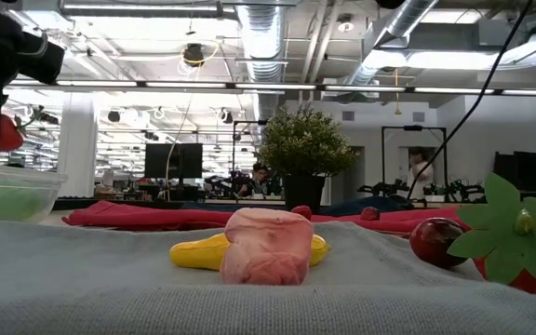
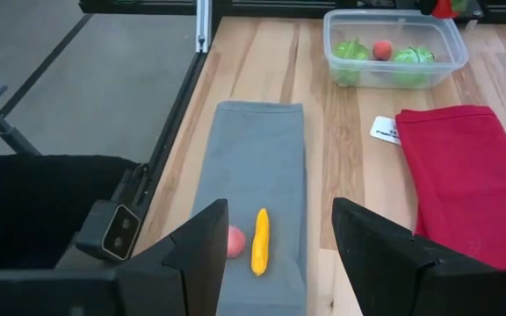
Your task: Pick and placing Produce into tupperware
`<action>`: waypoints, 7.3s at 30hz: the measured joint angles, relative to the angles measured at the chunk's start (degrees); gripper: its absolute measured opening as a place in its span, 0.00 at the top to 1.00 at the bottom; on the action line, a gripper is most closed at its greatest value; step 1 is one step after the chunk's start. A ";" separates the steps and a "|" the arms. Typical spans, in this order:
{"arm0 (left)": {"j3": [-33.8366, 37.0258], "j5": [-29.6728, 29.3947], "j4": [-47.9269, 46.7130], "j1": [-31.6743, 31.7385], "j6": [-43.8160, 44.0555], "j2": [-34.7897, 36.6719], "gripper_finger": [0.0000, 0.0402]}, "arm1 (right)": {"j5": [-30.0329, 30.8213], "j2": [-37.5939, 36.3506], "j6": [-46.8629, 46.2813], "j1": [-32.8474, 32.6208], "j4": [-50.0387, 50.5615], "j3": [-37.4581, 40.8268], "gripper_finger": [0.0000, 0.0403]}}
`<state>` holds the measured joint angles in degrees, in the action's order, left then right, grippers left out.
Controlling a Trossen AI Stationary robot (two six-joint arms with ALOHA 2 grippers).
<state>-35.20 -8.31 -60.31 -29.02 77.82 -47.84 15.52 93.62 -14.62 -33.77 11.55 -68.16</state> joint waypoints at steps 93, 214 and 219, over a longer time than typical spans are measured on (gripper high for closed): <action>-13.66 -16.10 64.82 -3.99 -68.37 -26.42 0.38 | 1.56 12.57 -50.96 -6.74 7.14 9.31 0.65; 7.17 -2.98 125.15 6.48 -73.11 -37.63 0.38 | 11.07 11.28 13.19 10.16 -28.34 -5.66 0.98; 7.17 -3.09 124.96 6.48 -73.13 -37.63 0.38 | 11.07 11.21 13.49 10.24 -27.98 -5.60 0.98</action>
<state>-28.03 -11.39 64.66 -22.55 4.69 -85.47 26.60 104.84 -1.13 -23.54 -16.43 -73.76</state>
